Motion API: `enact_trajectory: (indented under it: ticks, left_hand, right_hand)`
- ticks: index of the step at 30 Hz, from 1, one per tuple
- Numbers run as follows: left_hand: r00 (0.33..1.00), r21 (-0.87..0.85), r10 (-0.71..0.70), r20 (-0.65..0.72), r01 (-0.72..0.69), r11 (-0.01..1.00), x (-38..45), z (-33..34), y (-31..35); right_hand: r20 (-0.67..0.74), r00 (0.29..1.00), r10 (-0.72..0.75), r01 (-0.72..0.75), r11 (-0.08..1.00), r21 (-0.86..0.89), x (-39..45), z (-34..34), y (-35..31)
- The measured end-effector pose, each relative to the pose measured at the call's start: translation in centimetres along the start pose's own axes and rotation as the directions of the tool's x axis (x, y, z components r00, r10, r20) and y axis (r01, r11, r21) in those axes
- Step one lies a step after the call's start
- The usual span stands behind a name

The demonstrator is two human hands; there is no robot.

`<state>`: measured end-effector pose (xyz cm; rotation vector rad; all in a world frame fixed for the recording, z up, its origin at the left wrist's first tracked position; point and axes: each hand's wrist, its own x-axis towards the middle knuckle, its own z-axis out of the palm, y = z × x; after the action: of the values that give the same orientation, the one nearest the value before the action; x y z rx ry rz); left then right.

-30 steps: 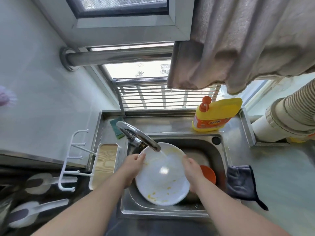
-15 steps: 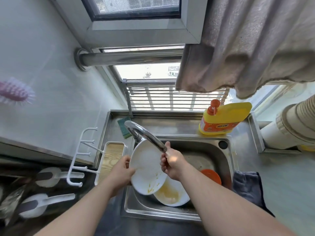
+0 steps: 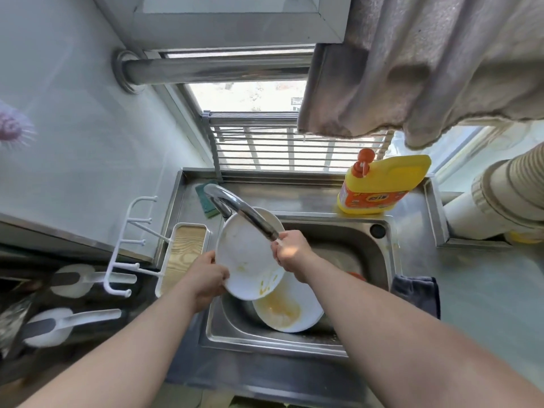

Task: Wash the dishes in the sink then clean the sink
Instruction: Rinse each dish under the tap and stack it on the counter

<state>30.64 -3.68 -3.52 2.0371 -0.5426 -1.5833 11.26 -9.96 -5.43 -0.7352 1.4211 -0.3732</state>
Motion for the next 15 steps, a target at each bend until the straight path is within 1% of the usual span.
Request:
enact_trajectory:
  ticks: [1, 3, 5, 7, 9, 12, 15]
  left_hand:
    - [1.0, -0.014, -0.019, -0.011, 0.018, 1.0, 0.3, 0.1, -0.1]
    - [0.999, -0.029, -0.045, -0.03, 0.044, 0.999, 1.0, 0.0, -0.3]
    - [0.998, -0.05, -0.06, -0.026, 0.059, 0.997, 1.5, 0.1, -0.4]
    - [0.997, -0.094, -0.074, -0.018, 0.072, 0.993, 1.8, 0.5, -0.5]
    - [0.997, -0.13, -0.08, -0.014, 0.078, 0.988, 2.2, 0.9, -0.8]
    - [0.995, -0.151, -0.099, -0.002, 0.098, 0.984, 3.2, 1.4, -1.1]
    - [0.992, -0.157, -0.126, 0.021, 0.128, 0.979, 4.0, 1.8, -1.2]
  right_hand:
    - [0.021, 0.999, 0.03, -0.03, 0.999, -0.013, -0.2, 0.0, 0.0]
    - [0.045, 0.999, 0.013, -0.009, 0.996, -0.094, -0.4, -0.1, 0.0]
    - [0.048, 0.997, -0.058, 0.065, 0.983, -0.171, -0.5, -0.2, 0.1]
    - [0.014, 0.991, -0.136, 0.134, 0.954, -0.27, -0.6, -0.4, 0.4]
    - [-0.043, 0.985, -0.17, 0.146, 0.933, -0.329, -0.7, -1.0, 0.9]
    - [-0.213, 0.963, -0.163, 0.085, 0.938, -0.335, -0.6, -2.4, 2.1]
    - [-0.302, 0.943, -0.138, 0.017, 0.928, -0.372, -1.0, -4.0, 3.7]
